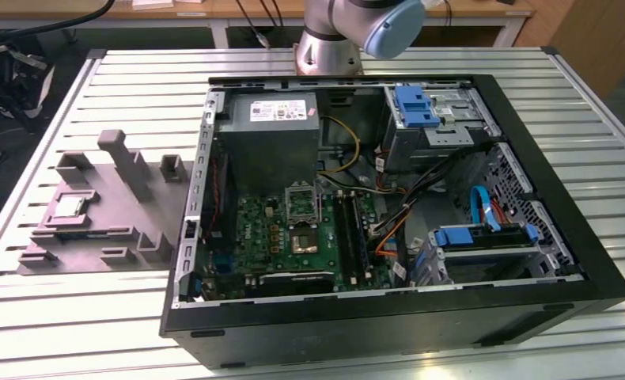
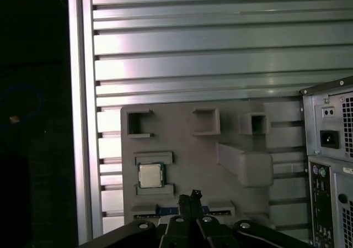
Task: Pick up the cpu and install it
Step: 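Reach for the cpu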
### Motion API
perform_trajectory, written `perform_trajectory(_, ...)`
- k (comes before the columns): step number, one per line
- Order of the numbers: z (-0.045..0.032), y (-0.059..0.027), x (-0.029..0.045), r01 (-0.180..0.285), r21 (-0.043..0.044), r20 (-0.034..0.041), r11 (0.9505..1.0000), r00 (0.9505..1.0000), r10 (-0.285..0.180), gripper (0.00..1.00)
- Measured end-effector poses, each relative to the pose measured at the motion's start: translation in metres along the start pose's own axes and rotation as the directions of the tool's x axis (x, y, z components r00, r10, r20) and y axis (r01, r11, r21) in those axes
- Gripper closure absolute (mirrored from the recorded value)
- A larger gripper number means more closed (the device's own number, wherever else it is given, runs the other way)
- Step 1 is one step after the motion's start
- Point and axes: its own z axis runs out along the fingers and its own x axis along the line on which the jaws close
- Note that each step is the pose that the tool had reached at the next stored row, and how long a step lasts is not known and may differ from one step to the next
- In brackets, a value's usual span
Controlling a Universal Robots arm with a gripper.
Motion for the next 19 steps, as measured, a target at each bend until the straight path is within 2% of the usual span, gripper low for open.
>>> perform_trajectory(17, 0.0006, -0.0026, 0.0333, 0.000, 0.0000, 0.0000, 1.0000, 1.0000, 0.000, 0.89)
perform_trajectory(19, 0.0006, -0.0027, 0.0341, 0.000, 0.0000, 0.0000, 1.0000, 1.0000, 0.000, 0.89)
